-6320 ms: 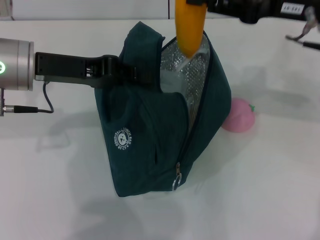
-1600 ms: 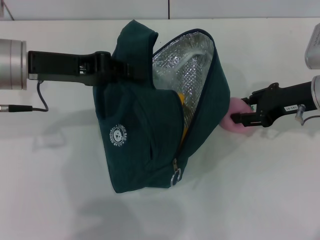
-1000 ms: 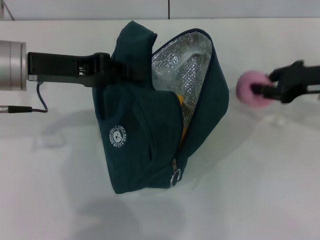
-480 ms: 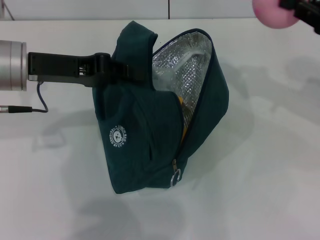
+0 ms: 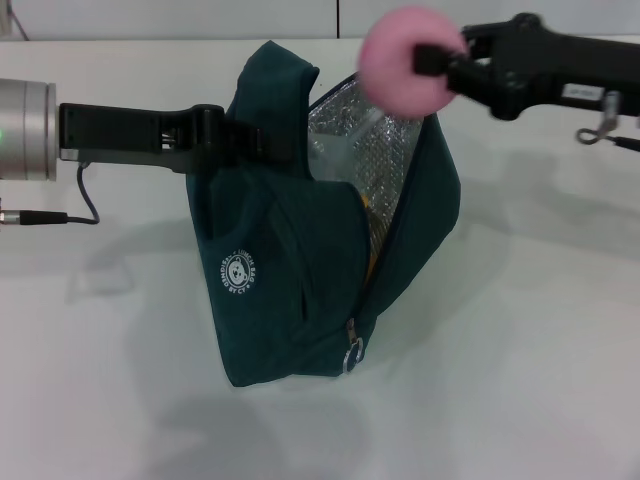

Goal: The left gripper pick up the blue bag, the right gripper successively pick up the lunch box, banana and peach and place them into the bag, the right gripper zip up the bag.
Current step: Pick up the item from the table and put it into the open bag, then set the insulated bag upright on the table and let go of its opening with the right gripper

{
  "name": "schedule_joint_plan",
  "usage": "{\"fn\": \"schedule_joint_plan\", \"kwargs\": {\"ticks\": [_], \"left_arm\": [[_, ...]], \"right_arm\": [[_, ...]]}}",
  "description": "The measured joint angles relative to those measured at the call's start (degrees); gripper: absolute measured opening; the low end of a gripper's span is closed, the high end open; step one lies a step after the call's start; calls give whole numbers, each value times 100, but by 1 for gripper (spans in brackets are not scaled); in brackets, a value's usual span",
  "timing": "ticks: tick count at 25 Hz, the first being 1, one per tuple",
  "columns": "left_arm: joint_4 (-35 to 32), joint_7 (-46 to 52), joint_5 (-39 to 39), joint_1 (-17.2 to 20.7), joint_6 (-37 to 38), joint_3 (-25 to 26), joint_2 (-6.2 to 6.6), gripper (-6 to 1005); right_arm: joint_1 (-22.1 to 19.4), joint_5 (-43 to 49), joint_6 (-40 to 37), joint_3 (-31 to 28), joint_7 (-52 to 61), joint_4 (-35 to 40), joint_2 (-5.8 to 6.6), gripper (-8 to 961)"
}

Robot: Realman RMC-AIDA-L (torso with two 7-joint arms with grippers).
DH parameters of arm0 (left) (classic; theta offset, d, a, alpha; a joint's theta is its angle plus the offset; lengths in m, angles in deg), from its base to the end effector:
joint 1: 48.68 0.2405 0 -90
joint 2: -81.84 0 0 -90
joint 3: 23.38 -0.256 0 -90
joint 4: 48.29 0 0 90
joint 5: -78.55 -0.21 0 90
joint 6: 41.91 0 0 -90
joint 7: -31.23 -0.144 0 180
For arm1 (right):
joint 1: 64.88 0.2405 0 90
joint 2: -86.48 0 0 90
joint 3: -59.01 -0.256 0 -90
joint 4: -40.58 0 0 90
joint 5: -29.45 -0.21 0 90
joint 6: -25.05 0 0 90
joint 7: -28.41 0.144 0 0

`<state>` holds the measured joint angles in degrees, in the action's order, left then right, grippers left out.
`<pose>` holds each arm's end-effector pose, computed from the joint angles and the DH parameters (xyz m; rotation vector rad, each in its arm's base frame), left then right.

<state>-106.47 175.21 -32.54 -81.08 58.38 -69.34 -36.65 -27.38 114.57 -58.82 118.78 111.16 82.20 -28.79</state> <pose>-0.1931 0.3418 0.0471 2.5123 1.6275 0.7323 0.1568 0.3838 0.0236 -2.6946 0.3082 1.0291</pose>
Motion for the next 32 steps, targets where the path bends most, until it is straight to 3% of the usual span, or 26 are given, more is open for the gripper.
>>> {"fn": "schedule_joint_plan", "kwargs": {"ticks": [9,18,29,32], "left_arm": [[0,4,0,-3,0,0,-14,35],[0,-1,0,6,0,0,-10,36],[0,-11,2,36,0,0,-7,36],[0,-11,2,37,0,0,-3,35]], "right_arm": [[199,11,655,1291,0,13,-4,89],[154,-32,740,1319,45,35,-4,134],[143,-8,729,1140,81,39,74,557],[134,1,687,1035,116,41,132,628]]}}
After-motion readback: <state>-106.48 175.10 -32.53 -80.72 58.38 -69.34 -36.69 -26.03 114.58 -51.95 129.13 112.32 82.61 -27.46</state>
